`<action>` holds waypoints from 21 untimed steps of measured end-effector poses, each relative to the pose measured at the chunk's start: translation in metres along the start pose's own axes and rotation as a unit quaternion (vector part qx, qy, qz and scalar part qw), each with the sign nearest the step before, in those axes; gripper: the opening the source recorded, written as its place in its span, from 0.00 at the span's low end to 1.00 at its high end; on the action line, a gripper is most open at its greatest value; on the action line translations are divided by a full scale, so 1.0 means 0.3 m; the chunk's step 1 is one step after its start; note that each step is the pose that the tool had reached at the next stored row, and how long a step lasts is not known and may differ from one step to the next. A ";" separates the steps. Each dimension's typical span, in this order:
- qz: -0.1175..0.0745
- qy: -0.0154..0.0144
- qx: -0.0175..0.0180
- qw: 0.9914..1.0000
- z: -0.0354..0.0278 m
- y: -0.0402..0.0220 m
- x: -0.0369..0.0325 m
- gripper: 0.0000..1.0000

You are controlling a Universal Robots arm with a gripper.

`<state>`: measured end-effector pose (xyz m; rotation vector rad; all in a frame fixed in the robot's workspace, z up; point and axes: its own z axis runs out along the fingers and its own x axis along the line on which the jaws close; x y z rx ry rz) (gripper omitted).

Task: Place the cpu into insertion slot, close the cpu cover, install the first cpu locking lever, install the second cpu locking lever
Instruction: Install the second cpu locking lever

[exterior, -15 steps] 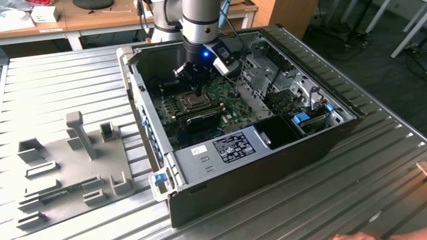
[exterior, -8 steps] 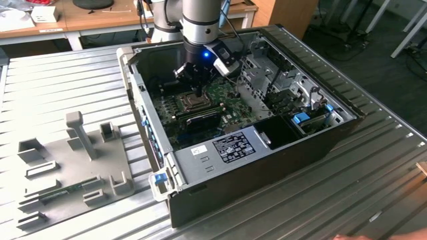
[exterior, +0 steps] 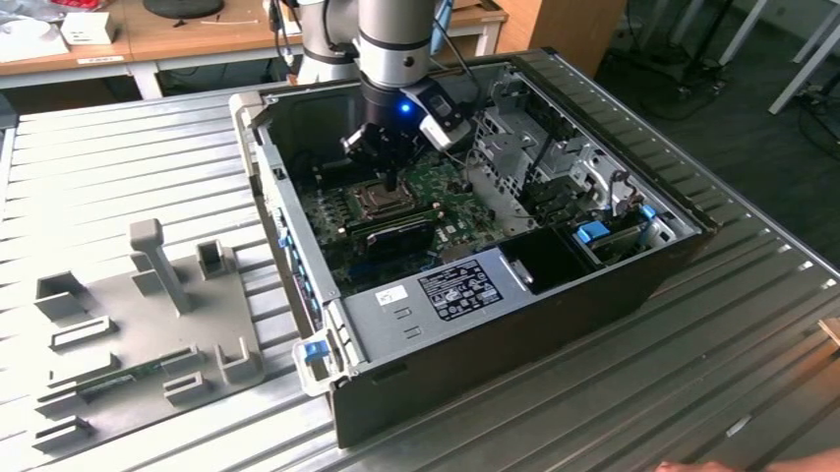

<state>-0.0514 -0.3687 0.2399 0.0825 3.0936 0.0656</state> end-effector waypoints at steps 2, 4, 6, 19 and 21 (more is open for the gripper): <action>0.000 0.000 0.000 1.000 0.000 -0.003 0.000 0.10; 0.000 0.000 0.000 1.000 0.000 -0.006 0.000 0.10; 0.000 0.000 0.000 1.000 0.000 -0.009 0.000 0.10; 0.000 -0.001 0.000 1.000 0.001 -0.019 0.012 0.10; 0.000 -0.001 0.000 1.000 0.002 -0.020 0.020 0.10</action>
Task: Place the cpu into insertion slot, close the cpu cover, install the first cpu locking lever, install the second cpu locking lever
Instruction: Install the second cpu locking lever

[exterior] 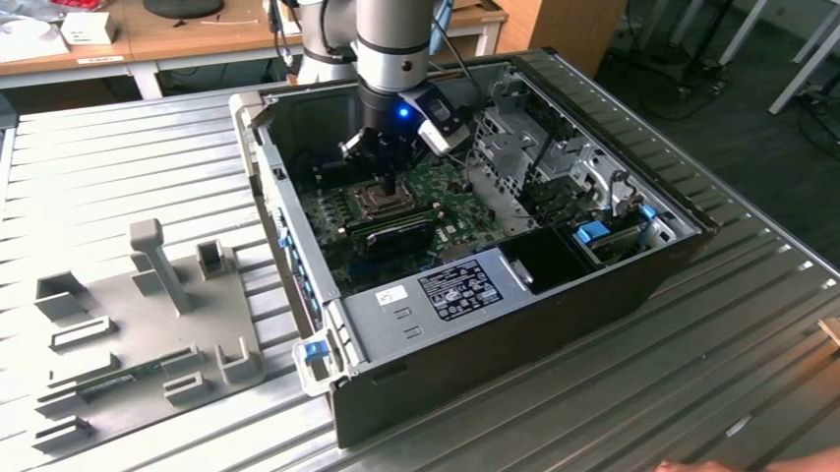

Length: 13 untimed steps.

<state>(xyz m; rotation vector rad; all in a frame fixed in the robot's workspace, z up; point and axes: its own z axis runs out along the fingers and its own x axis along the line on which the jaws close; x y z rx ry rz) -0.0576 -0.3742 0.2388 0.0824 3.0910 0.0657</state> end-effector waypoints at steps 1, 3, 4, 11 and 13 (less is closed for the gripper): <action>0.000 0.000 0.000 1.000 0.001 0.000 0.003 0.10; 0.000 -0.001 0.000 1.000 0.002 -0.001 0.010 0.10; 0.000 -0.001 0.000 1.000 0.003 -0.001 0.013 0.10; 0.001 -0.003 0.000 1.000 0.010 -0.002 0.038 0.10; 0.001 -0.004 0.000 1.000 0.013 -0.003 0.046 0.10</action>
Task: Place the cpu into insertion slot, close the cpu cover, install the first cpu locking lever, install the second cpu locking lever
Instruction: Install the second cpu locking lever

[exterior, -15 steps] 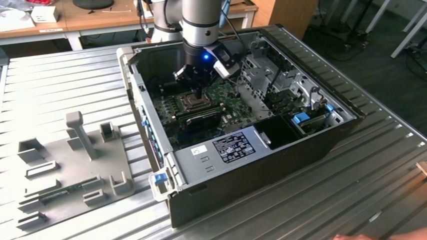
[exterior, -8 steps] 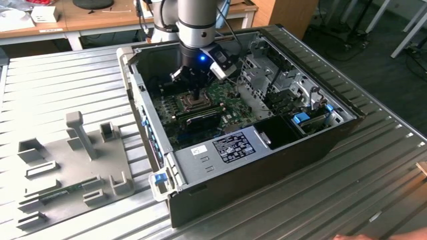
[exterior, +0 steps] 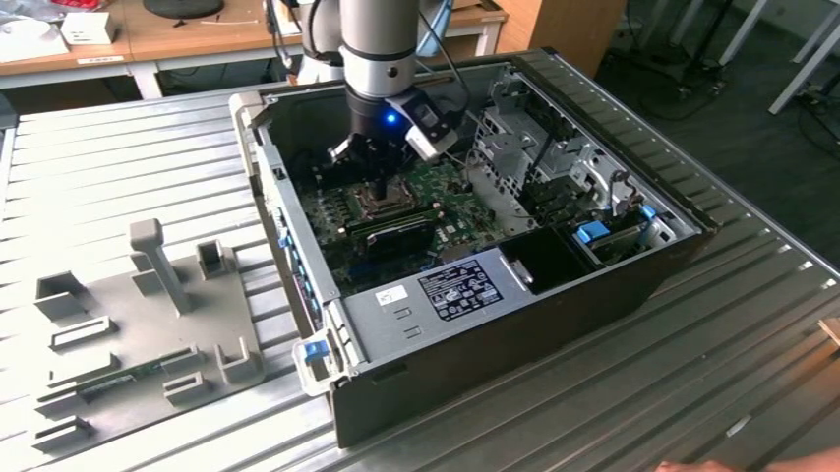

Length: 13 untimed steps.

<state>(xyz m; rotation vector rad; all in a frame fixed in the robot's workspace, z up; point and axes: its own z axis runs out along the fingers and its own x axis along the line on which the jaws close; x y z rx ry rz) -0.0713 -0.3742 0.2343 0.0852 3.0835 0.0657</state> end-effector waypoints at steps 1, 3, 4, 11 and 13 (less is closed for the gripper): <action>0.000 0.000 0.000 1.000 0.001 0.000 0.003 0.10; 0.000 -0.001 0.000 1.000 0.002 0.000 0.007 0.10; 0.000 -0.001 0.000 1.000 0.002 -0.001 0.007 0.10; 0.000 -0.001 0.000 1.000 0.004 -0.001 0.008 0.10; 0.000 -0.001 0.000 1.000 0.005 -0.001 0.008 0.10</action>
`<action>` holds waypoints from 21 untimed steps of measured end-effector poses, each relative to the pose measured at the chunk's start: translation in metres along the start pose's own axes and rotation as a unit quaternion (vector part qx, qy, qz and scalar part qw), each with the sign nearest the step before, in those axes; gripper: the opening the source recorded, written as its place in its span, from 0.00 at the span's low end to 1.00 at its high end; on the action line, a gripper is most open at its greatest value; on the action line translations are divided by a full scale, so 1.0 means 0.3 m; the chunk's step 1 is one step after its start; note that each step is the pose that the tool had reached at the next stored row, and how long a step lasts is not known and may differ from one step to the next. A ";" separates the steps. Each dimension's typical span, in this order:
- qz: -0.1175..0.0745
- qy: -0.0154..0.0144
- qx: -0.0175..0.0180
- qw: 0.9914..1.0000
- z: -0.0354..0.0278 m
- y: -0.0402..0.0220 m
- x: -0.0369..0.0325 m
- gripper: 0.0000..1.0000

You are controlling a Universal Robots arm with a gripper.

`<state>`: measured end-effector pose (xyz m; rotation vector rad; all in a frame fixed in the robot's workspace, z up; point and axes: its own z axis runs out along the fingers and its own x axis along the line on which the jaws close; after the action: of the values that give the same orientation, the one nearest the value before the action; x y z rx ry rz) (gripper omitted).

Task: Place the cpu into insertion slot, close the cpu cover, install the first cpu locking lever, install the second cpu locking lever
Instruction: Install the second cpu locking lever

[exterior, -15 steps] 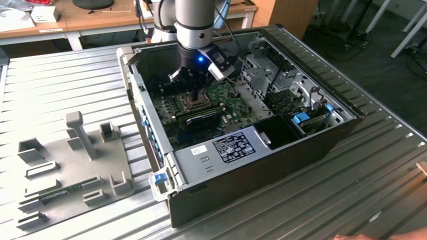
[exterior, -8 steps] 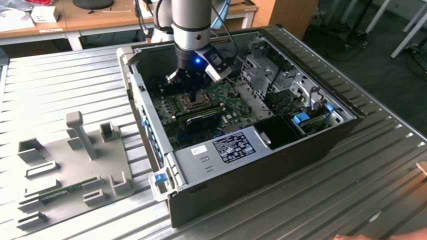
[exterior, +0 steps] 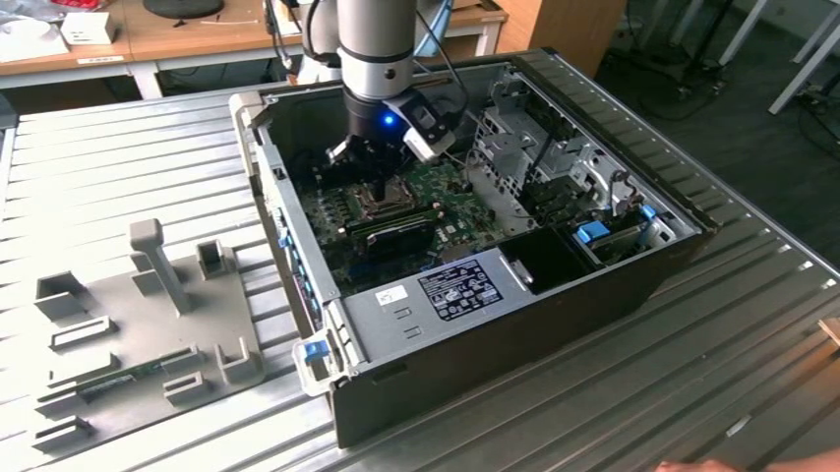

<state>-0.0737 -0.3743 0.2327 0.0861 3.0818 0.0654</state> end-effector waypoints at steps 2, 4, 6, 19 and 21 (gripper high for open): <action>0.000 0.000 0.000 1.000 0.000 -0.001 0.000 0.10; 0.000 0.000 0.000 1.000 0.000 -0.003 0.000 0.10; 0.000 0.000 0.000 1.000 0.000 -0.007 0.000 0.10; 0.000 0.000 0.000 1.000 0.000 -0.024 -0.001 0.10; 0.000 0.000 0.000 1.000 0.003 -0.025 -0.001 0.10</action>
<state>-0.0738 -0.3816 0.2316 0.0860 3.0817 0.0657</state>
